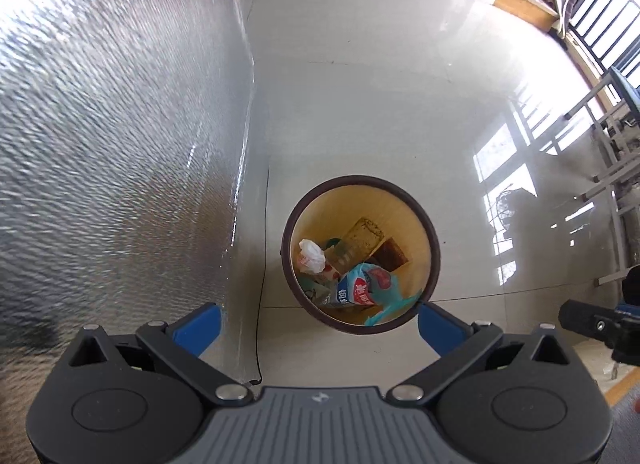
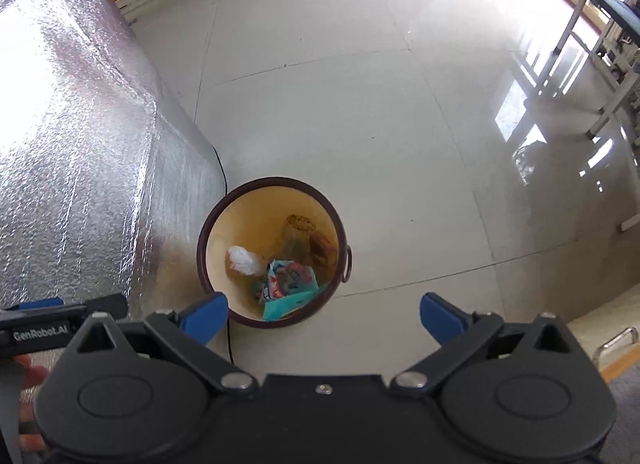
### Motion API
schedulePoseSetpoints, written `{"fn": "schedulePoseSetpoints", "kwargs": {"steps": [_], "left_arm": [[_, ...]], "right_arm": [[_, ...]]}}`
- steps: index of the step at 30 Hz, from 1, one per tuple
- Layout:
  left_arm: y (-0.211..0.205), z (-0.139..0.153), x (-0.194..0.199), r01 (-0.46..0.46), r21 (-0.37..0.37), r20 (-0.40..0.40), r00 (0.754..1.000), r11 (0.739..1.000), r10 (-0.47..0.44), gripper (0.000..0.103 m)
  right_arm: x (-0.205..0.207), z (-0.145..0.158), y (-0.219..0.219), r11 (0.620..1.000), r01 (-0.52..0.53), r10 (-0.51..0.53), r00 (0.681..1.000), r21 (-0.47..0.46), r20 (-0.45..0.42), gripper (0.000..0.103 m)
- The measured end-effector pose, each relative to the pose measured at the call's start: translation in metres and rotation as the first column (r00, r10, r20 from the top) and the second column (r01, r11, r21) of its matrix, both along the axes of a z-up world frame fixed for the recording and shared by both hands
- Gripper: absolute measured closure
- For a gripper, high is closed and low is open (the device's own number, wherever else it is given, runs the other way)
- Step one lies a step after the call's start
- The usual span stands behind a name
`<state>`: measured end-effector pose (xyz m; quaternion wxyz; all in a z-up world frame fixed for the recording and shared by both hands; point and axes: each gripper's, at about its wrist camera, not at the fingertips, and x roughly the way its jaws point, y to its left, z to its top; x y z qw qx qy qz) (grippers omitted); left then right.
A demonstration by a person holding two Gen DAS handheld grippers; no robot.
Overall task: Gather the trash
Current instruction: 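Move both tools back from the wastebasket toward the table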
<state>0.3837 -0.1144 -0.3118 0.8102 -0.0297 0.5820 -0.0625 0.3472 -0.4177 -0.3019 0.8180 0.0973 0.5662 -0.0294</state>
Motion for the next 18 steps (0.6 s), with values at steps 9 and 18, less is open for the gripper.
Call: {"fn": "schedulePoseSetpoints", "kwargs": {"steps": [9,18], "left_arm": [[-0.006,0.058,-0.024,0.064,-0.019,0.077,0.995,0.998,-0.062,0.0],[0.007,0.134,-0.062,0.112,-0.079,0.229,0.969,0.991,-0.091,0.0]], "right_arm": [[-0.03,0.046,0.0,1.0,0.026,-0.025,0.998,-0.012,0.051,0.0],[-0.071,0.119,0.011,0.998,0.061,-0.056,0.98,-0.02,0.192,0.0]]}}
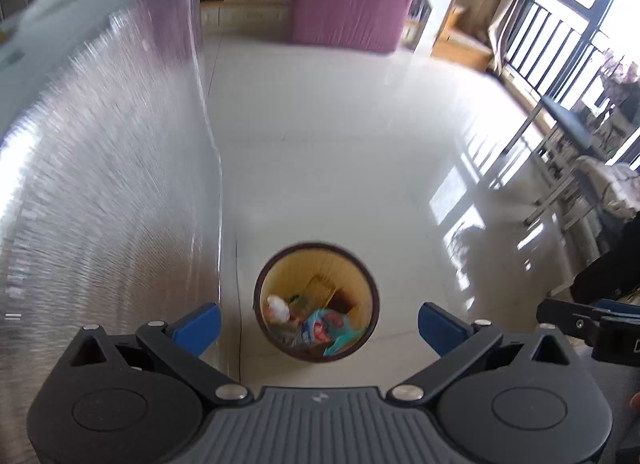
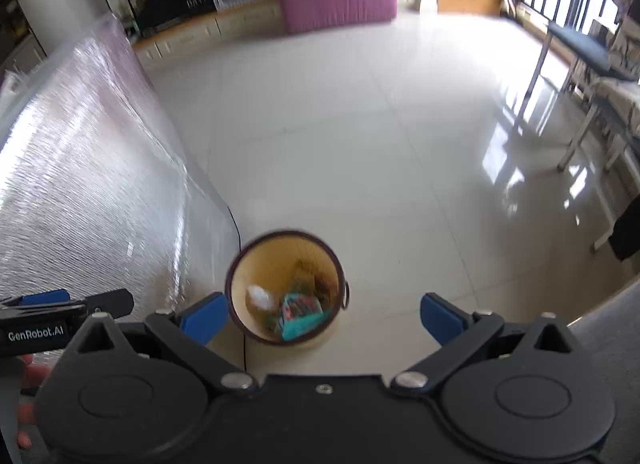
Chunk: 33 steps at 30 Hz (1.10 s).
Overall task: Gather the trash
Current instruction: 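Move both tools back from the wastebasket toward the table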
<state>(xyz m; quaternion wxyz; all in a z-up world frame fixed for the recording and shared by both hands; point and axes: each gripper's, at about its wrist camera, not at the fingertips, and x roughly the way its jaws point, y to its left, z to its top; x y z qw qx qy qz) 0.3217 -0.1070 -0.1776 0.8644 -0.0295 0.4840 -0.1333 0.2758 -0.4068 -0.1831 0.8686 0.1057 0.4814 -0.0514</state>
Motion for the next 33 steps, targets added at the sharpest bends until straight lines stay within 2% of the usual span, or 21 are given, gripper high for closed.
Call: {"fn": "schedulePoseSetpoints", "kwargs": {"steps": [5,11,16,19,22,26,29,33], "left_arm": [[0.017,0.047,-0.027,0.036,-0.066,0.108,0.994,0.997,-0.029,0.0],[0.048,0.097,-0.059,0.025,-0.084,0.255,0.967,0.996,-0.002,0.0],[0.091,0.138,-0.074,-0.027,-0.1,0.342,0.938,0.995,0.06,0.0],[0.122,0.154,-0.08,-0.077,-0.098,0.399,0.91,0.992,0.11,0.0],[0.153,0.16,-0.086,-0.128,-0.089,0.442,0.884,0.988,0.155,0.0],[0.192,0.161,-0.089,-0.199,-0.092,0.46,0.861,0.976,0.219,0.0],[0.225,0.162,-0.087,-0.248,-0.103,0.48,0.836,0.963,0.266,0.0],[0.262,0.164,-0.08,-0.295,-0.075,0.518,0.805,0.953,0.29,0.0]], "right_arm": [[-0.027,0.04,0.014,1.0,-0.005,0.008,0.995,-0.029,0.095,0.0],[-0.048,0.086,0.037,0.998,-0.028,0.039,0.977,-0.054,0.21,0.0],[-0.061,0.125,0.067,0.995,-0.073,0.092,0.942,-0.072,0.322,0.0],[-0.061,0.143,0.092,0.989,-0.122,0.143,0.911,-0.079,0.386,0.0],[-0.057,0.156,0.118,0.982,-0.168,0.191,0.874,-0.091,0.446,0.0],[-0.048,0.168,0.158,0.968,-0.226,0.248,0.823,-0.106,0.511,0.0],[-0.04,0.173,0.183,0.959,-0.262,0.276,0.795,-0.104,0.541,0.0],[-0.027,0.175,0.214,0.954,-0.287,0.283,0.758,-0.089,0.588,0.0]]}}
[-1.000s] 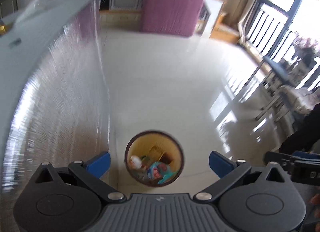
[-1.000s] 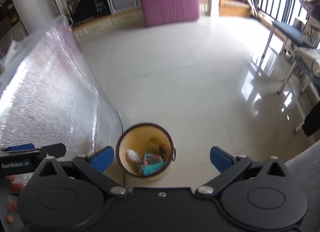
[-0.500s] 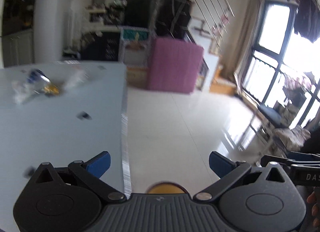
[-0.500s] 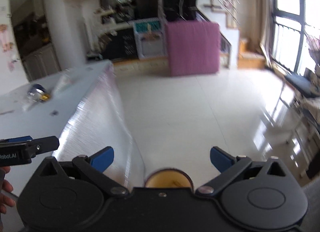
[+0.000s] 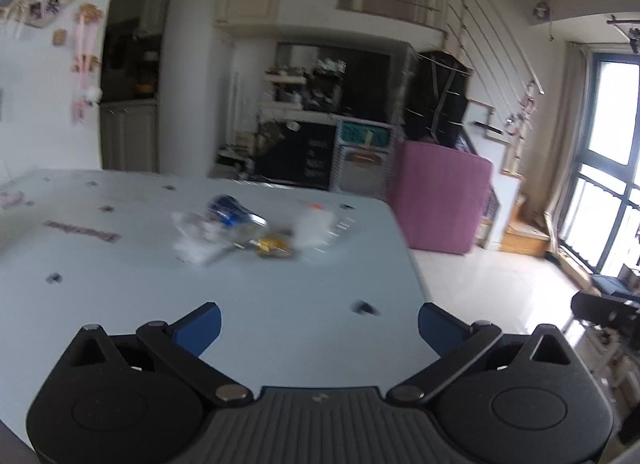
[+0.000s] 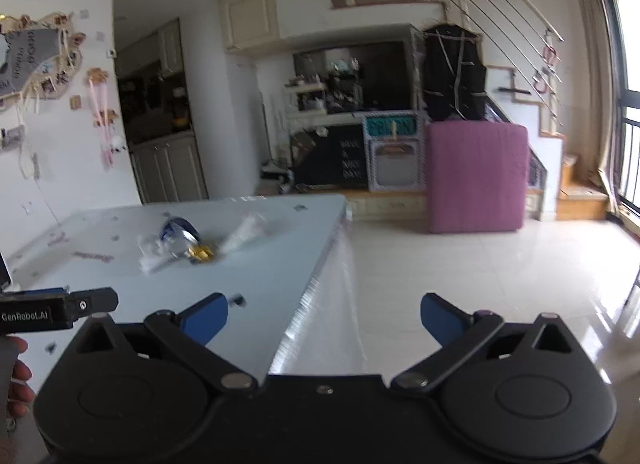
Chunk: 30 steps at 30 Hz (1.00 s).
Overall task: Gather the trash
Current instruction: 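Move both tools back from the wastebasket toward the table, then grasp the gold foil wrapper with the right gripper while the left gripper grasps the white tissue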
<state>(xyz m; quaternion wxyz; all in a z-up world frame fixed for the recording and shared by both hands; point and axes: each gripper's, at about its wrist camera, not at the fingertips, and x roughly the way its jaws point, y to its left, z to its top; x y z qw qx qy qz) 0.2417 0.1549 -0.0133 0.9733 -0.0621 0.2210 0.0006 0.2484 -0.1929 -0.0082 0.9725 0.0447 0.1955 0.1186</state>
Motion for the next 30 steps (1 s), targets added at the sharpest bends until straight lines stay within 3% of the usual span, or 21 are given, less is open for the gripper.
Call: {"fn": "schedulePoseSetpoints", "kwargs": {"steps": [7,14,20,25,30], "left_arm": [[0.049,0.001,0.047,-0.028,0.088,0.022,0.999,0.996,0.026,0.0],[0.088,-0.008,0.122,0.018,0.151,-0.031,0.999,0.988,-0.013,0.0],[0.106,-0.034,0.185,0.068,0.211,-0.1,0.994,0.975,-0.048,0.0],[0.113,-0.057,0.224,0.113,0.322,-0.153,0.986,0.94,-0.066,0.0],[0.127,-0.07,0.252,0.155,0.273,-0.189,0.976,0.949,-0.105,0.0]], "right_arm": [[0.046,0.005,0.06,0.995,-0.096,0.096,0.995,0.018,0.024,0.0],[0.12,0.01,0.112,0.983,-0.184,0.183,0.981,-0.001,-0.057,0.0],[0.192,0.002,0.152,0.971,-0.237,0.235,0.962,0.003,-0.139,0.015],[0.244,-0.02,0.194,0.958,-0.286,0.284,0.935,0.02,-0.213,0.024],[0.275,-0.043,0.231,0.934,-0.355,0.352,0.895,0.043,-0.275,0.038]]}}
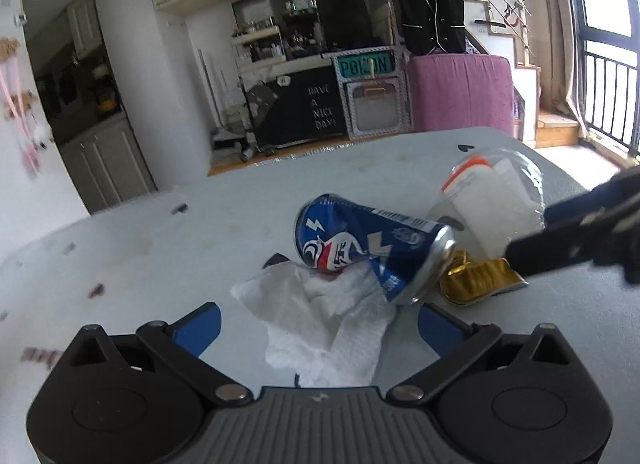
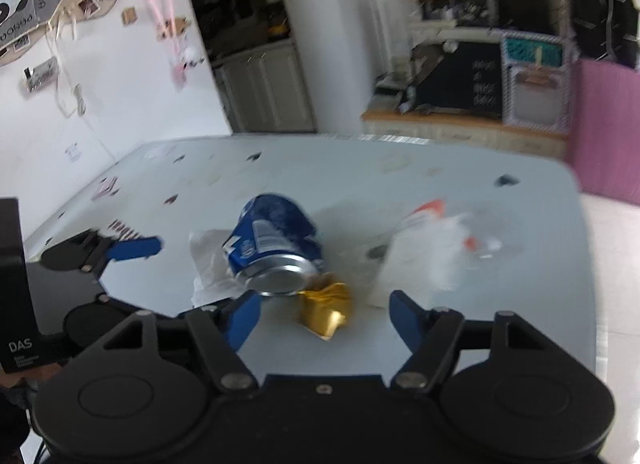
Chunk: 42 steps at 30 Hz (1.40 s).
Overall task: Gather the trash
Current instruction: 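Grasp the gold foil wrapper with the right gripper while the left gripper grasps the white tissue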
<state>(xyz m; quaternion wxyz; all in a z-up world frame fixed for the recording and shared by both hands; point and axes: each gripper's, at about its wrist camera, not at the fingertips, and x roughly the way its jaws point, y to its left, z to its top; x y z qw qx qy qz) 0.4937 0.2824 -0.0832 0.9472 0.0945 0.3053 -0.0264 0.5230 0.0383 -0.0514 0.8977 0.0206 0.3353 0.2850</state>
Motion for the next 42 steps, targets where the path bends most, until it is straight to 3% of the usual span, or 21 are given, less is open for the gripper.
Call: {"fn": "schedulePoseSetpoints", "kwargs": {"steps": [5,8,11,13,15,20,27,35,42], "left_arm": [[0.008,-0.013,0.016,0.021,-0.051,-0.036,0.999,0.999,-0.023,0.006],[0.007,-0.02,0.019,0.042,-0.065,-0.054,0.998,0.997,-0.045,0.02],[0.008,-0.019,0.019,0.042,-0.106,-0.054,0.997,0.993,-0.048,0.048],[0.008,-0.018,0.018,0.017,-0.125,-0.06,0.998,0.992,-0.024,0.076],[0.007,-0.016,0.015,-0.012,-0.151,-0.073,0.997,0.988,0.001,0.085],[0.004,-0.011,-0.002,-0.066,-0.211,-0.113,0.993,0.975,0.043,0.088],[-0.007,0.0,-0.044,-0.129,-0.258,-0.111,0.988,0.958,0.103,0.088],[-0.028,0.021,-0.101,-0.166,-0.299,-0.07,0.986,0.94,0.152,0.089],[-0.056,0.045,-0.147,-0.169,-0.3,-0.021,0.985,0.939,0.171,0.089]], "right_arm": [[0.02,-0.02,0.018,1.0,-0.024,0.024,0.998,0.003,-0.055,0.049],[0.026,-0.028,0.021,0.999,-0.03,0.029,0.997,-0.013,-0.076,0.056],[0.03,-0.033,0.023,0.999,-0.034,0.031,0.997,-0.04,-0.073,0.062],[0.031,-0.035,0.022,0.998,-0.033,0.03,0.997,-0.045,-0.065,0.065],[0.029,-0.033,0.021,0.998,-0.036,0.033,0.997,-0.043,-0.065,0.066],[0.014,-0.027,0.017,0.996,-0.07,0.068,0.997,-0.054,-0.035,0.069],[-0.026,-0.015,0.0,0.998,-0.051,0.051,0.999,-0.027,0.005,0.07],[-0.086,-0.006,-0.019,0.999,-0.03,0.03,0.999,-0.025,0.026,0.07],[-0.133,0.017,-0.048,1.0,-0.009,0.01,0.997,-0.009,0.081,0.07]]}}
